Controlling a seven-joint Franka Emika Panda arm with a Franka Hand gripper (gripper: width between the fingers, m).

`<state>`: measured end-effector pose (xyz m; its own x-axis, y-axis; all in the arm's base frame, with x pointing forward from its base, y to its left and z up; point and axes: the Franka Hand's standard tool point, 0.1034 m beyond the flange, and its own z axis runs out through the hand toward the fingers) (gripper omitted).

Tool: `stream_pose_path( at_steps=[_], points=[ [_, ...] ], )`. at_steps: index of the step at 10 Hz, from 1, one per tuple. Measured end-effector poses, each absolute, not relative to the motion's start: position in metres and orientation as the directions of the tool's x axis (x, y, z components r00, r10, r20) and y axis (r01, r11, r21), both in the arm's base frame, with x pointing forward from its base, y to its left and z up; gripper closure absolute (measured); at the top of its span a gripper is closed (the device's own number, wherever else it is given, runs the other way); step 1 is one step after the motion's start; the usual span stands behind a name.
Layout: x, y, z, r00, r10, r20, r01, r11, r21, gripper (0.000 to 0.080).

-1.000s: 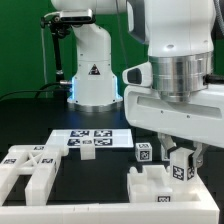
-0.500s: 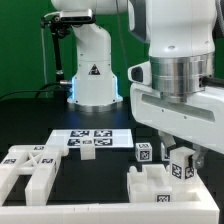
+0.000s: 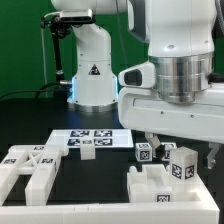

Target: Assemble chair

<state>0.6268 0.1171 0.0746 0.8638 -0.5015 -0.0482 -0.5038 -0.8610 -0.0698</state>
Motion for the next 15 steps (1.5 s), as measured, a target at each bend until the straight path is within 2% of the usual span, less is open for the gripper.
stream_pose_path(
  at_steps=[4,6,8,9,10,11,12,13,15],
  points=[
    [0.6259,0.1204,0.0775,0.995,-0.098,-0.021,-0.099,-0.994,-0.053,0.0151],
    [0.6251,0.1216,0.0753,0.991,0.130,-0.010,0.130,-0.991,-0.037,0.0151],
    [0.6259,0.1157,0.0751,0.926,0.378,-0.005,0.378,-0.926,-0.021,0.0151],
    [0.6265,0.1146,0.0756,0.911,0.413,-0.005,0.413,-0.911,-0.018,0.0151],
    [0.6265,0.1148,0.0755,0.917,0.400,-0.005,0.399,-0.917,-0.018,0.0250],
    [0.6265,0.1147,0.0755,0.920,0.391,-0.006,0.391,-0.920,-0.018,0.0432],
    [0.6265,0.1147,0.0755,0.927,0.376,-0.006,0.376,-0.927,-0.018,0.0432],
    [0.6265,0.1146,0.0754,0.927,0.376,-0.006,0.376,-0.926,-0.018,0.0512],
    [0.6264,0.1152,0.0750,0.961,0.278,-0.007,0.278,-0.960,-0.020,0.0512]
  ],
)
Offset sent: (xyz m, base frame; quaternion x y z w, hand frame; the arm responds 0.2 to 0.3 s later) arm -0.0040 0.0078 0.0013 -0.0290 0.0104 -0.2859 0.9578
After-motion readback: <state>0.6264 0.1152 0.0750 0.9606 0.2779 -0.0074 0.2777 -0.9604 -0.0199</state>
